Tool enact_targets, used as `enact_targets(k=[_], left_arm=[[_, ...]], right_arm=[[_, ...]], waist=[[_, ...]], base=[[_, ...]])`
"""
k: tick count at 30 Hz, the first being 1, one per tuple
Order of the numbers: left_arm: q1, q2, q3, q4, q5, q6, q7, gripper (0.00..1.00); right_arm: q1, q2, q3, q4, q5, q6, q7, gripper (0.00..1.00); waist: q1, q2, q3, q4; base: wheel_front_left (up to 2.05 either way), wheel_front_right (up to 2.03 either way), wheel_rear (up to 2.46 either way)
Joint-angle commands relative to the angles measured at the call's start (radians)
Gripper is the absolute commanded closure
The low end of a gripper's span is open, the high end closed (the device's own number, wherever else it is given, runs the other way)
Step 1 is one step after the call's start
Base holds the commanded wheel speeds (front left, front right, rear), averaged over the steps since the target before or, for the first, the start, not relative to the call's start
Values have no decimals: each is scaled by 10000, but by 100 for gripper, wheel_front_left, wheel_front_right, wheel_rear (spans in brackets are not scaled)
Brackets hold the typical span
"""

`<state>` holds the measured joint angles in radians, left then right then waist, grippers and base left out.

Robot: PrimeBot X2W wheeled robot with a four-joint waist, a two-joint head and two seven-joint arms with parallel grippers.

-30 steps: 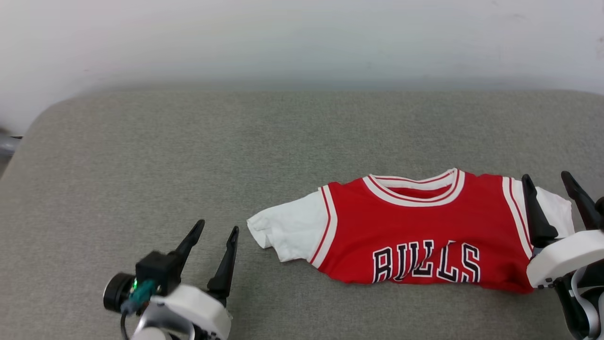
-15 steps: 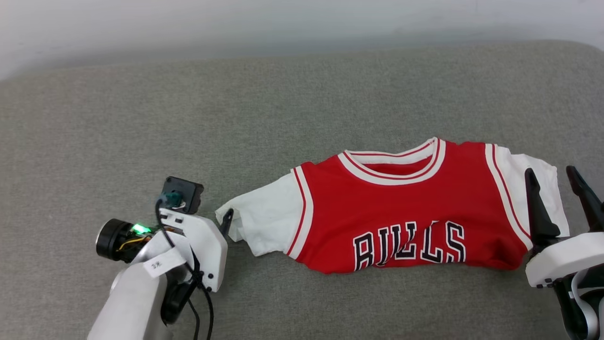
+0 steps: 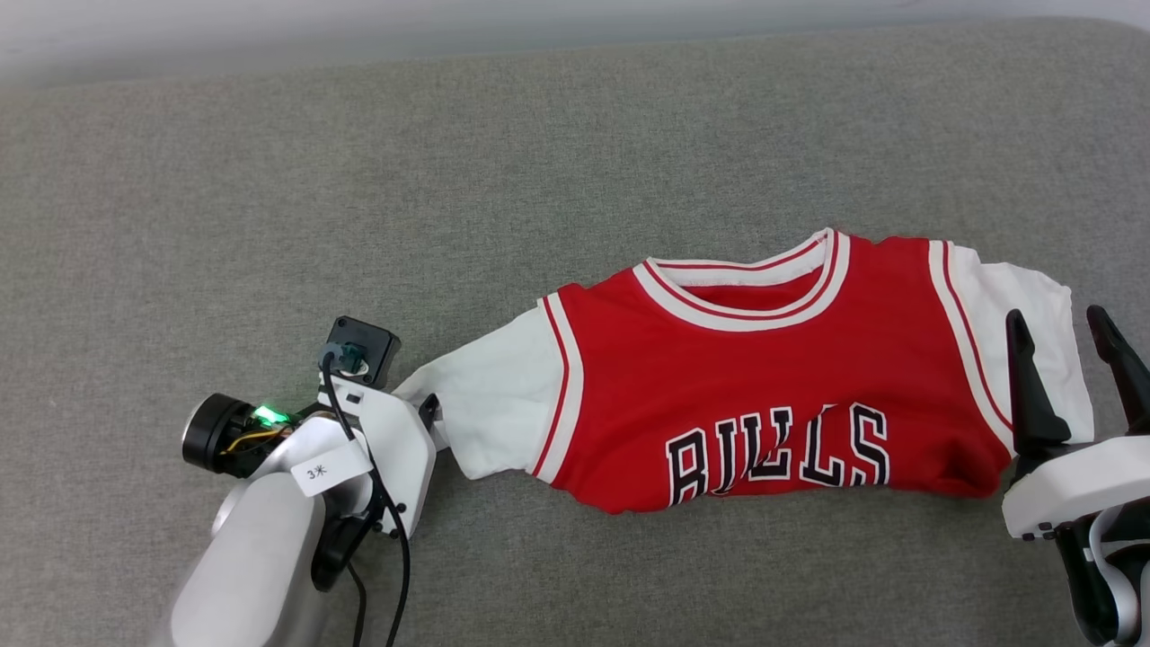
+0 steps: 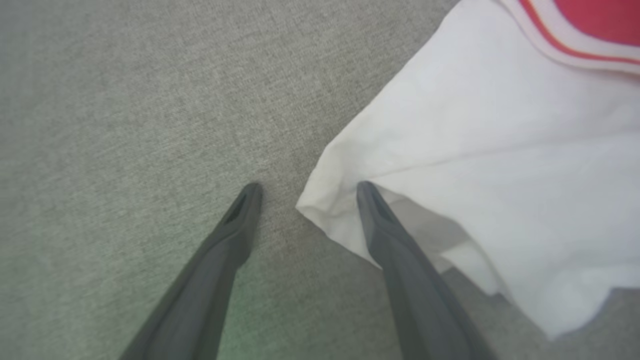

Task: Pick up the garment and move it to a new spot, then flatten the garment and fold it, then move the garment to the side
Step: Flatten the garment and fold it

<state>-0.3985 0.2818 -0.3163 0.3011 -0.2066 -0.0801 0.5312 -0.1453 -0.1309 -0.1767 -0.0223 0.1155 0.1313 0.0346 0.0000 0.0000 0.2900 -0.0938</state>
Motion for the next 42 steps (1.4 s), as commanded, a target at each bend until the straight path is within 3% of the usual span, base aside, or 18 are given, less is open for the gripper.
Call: enact_targets(k=[1, 2, 3, 9, 13, 19, 24, 33, 37, 42], left_arm=[[215, 54, -220, 487, 18, -112, 297, 0], [215, 54, -220, 487, 18, -112, 297, 0], [377, 29, -419, 732, -81, -203, 433, 100], [659, 118, -450, 907, -180, -123, 101, 100], [582, 483, -172, 510, 308, 521, -925, 100], [826, 518, 285, -668, 407, 1266, -2390, 100], [1432, 646, 675, -1730, -46, 1365, -2812, 100], [2577, 793, 785, -4411, -604, 1329, -2451, 100], [2801, 818, 675, -5353, -729, 1271, -2229, 100], [2730, 813, 488, -6039, -684, 1245, -2087, 100]], right_arm=[[-170, 24, -15, -50, -56, -11, -44, 0], [-170, 24, -15, -50, -56, -11, -44, 0], [-176, 25, -14, -77, -72, -11, -37, 0], [-148, -13, -6, -67, -145, -11, 45, 0], [0, -98, -12, 16, -137, -11, 157, 0], [257, -511, 208, 262, -5, -12, 884, 0], [88, -1195, 427, 573, 157, -12, 2477, 0], [-1104, -2931, 495, 1147, 1030, -12, 6444, 0], [-1888, -3578, 442, 1557, 1521, -12, 7535, 0], [-2760, -4406, 686, 2421, 1732, -11, 8102, 0]], waist=[[0, 0, 36, -1], [0, 0, 36, -1], [0, 0, 59, 1], [0, 0, -66, 51], [0, 0, -376, 166], [0, 0, -872, 348], [0, 0, -1089, 553], [0, 0, -532, 1306], [0, 0, -7, 1765], [0, 0, 520, 2274]], base=[[0, 0, 0], [0, 0, 0], [0, 0, 0], [0, 0, 0], [0, 0, 0], [0, 0, 0], [0, 0, 0], [0, 0, 0], [0, 0, 0], [0, 0, 0]])
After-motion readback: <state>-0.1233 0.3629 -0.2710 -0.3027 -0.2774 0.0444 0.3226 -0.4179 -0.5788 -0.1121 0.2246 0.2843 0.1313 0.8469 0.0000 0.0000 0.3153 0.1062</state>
